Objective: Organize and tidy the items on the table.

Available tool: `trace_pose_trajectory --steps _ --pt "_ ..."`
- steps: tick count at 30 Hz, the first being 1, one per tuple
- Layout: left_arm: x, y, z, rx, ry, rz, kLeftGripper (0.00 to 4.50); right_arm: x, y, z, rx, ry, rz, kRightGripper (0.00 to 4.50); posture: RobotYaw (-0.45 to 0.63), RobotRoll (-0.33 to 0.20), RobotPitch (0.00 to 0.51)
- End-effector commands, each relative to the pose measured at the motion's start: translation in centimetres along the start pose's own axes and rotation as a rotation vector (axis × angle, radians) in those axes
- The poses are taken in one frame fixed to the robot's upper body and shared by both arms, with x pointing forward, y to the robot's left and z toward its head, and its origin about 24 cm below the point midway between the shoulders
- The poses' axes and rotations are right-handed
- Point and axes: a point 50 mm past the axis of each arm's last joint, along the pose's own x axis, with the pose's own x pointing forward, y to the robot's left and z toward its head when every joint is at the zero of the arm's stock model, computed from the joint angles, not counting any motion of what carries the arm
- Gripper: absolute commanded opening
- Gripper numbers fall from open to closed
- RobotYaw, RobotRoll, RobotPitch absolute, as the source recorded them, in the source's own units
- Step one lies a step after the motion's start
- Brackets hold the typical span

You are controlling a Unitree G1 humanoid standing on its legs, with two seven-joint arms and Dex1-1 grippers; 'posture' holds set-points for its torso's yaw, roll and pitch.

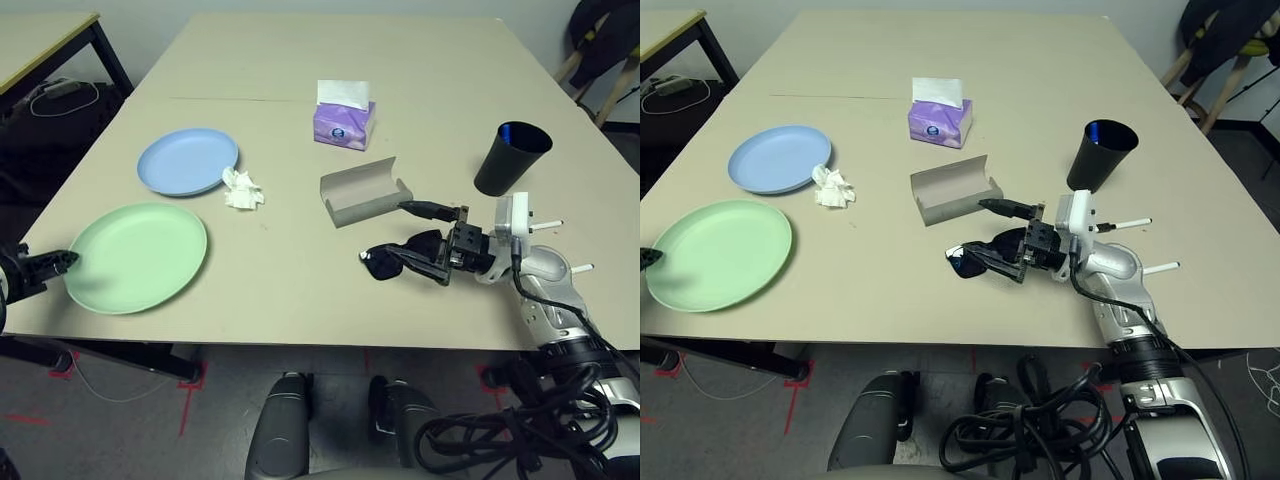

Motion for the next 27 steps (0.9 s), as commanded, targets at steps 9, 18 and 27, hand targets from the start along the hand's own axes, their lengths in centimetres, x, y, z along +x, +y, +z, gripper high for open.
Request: trace_pose_trajectory --steps 9,18,27 --pt "2.1 -2.2 3.2 -0.120 -0.154 0.017 0.03 0.1 -0.1 0.2 0.001 -0.011 -0.043 4.50 0.17 0.000 0.089" --pt "6.6 -5.1 4.3 -0.215 -0.285 0.098 0.03 0.2 -0.9 0.2 0.020 -0.033 -0.171 4.50 0.18 0.000 0.087" --pt "10.3 -7.7 4.4 -0.303 -0.376 0.209 0.03 1.1 -1.4 0.4 0.015 -0.023 -0.293 4.50 0.17 0.000 0.089"
